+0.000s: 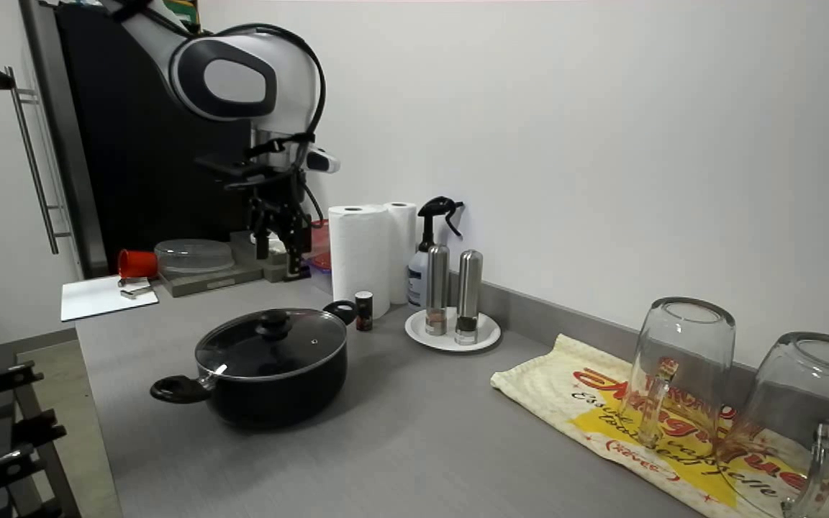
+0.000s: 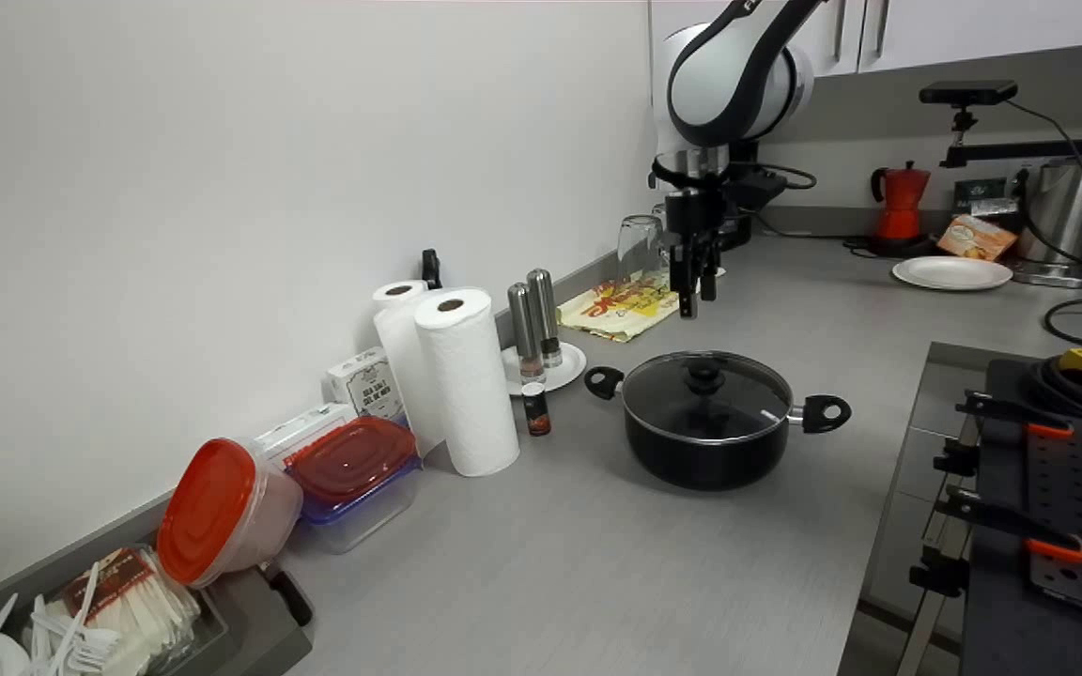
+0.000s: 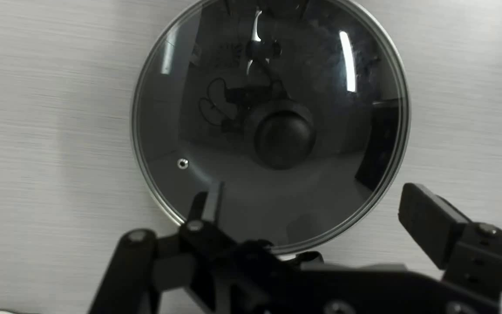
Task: Put the pot's lid on the counter
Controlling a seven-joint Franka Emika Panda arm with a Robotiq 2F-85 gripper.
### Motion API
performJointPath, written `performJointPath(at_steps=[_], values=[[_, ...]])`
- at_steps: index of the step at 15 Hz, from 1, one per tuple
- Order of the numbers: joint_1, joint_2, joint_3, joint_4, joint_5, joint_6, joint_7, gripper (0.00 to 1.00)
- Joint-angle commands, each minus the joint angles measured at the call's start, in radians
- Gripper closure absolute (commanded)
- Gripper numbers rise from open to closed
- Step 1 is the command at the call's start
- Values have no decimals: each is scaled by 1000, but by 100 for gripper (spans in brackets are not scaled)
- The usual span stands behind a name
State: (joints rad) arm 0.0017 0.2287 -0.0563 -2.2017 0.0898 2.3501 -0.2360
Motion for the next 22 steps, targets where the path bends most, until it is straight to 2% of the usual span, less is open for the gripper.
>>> performJointPath(at_steps=[1, 6, 10, 15, 22], values=[[-22, 99, 21, 72, -2, 33, 52, 0], [-27, 164, 48, 87, 17, 45, 86, 0], [-26, 166, 64, 82, 10, 36, 109, 0], [-24, 141, 45, 48, -26, 34, 136, 0], [-32, 155, 47, 32, -19, 35, 131, 0]])
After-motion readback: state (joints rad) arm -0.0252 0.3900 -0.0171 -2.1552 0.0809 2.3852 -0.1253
